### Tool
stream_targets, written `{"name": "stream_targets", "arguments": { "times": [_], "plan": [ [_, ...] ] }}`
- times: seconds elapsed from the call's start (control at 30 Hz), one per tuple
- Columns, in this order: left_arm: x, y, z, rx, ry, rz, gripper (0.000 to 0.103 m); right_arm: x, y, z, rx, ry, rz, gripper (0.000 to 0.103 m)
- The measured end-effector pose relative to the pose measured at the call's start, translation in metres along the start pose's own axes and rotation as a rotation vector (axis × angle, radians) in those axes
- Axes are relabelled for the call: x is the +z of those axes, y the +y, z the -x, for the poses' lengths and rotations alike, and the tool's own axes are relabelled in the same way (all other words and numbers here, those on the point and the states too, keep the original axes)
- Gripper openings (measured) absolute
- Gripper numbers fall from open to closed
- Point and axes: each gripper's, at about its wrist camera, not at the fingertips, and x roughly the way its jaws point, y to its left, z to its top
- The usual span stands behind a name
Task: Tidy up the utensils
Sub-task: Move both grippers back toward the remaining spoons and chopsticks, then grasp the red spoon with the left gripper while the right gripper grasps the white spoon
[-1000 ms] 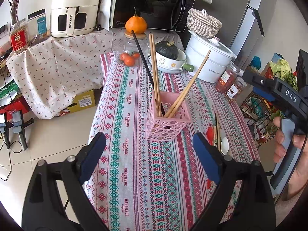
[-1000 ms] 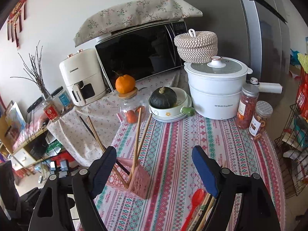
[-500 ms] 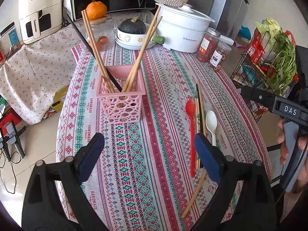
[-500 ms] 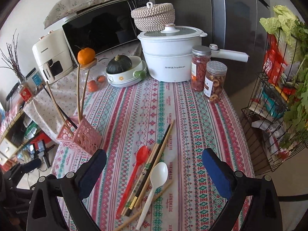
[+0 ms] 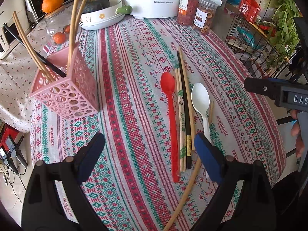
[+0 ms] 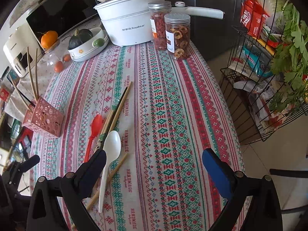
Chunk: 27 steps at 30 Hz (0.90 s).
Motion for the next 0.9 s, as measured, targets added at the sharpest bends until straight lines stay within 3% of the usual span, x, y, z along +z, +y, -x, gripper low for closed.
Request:
{"name": "stream_targets", "arguments": {
  "times": [0.1, 0.17, 0.3, 0.47, 0.73, 0.9],
  "plan": [
    [0.011, -0.002, -0.013, -0.001, 0.008, 0.013, 0.089, 0.001, -0.003, -0.005, 0.005, 0.029, 0.014, 0.101],
    [0.019, 0.000, -0.023, -0.036, 0.023, 0.048, 0.078, 0.002, -0.004, -0.008, 0.009, 0.044, 0.026, 0.101],
    [0.035, -0.003, -0.046, -0.091, 0.071, 0.105, 0.066, 0.006, -0.008, -0.012, 0.004, 0.057, 0.031, 0.101],
    [0.048, -0.014, -0.065, -0.059, 0.123, 0.069, 0.037, 0.012, -0.015, -0.013, 0.022, 0.061, 0.018, 0.101],
    [0.057, -0.023, -0.079, -0.061, 0.168, 0.049, 0.018, 0.014, -0.013, -0.016, 0.060, 0.081, 0.012, 0.101],
    [0.062, -0.024, -0.073, -0.070, 0.129, 0.048, 0.011, 0.012, -0.005, -0.021, 0.082, 0.097, 0.035, 0.101]
  ]
}}
